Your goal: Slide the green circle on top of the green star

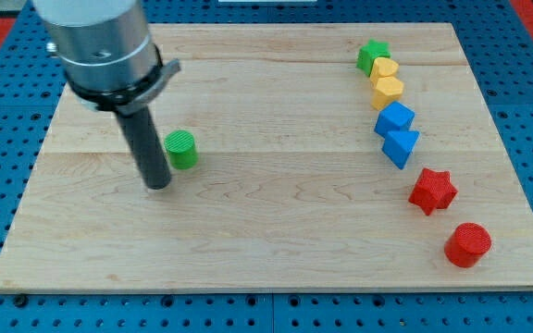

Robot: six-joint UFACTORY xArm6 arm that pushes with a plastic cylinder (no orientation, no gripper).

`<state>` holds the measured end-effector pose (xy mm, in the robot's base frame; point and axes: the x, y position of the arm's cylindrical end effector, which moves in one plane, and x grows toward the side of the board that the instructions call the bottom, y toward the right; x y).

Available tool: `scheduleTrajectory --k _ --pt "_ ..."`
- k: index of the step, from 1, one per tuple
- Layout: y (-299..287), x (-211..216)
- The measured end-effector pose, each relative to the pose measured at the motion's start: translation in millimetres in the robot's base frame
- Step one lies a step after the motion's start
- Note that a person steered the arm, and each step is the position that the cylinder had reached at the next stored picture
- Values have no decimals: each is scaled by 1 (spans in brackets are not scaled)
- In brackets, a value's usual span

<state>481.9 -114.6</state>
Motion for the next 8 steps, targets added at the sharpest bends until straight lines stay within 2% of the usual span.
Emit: scheduleTrajectory --k 1,2,3,4,5,6,8 --pt "29 -70" --pt "32 -117" --pt "4 -70" --pt "-53 -124" --pt "-10 -135" --pt "80 -135" --pt "110 -221"
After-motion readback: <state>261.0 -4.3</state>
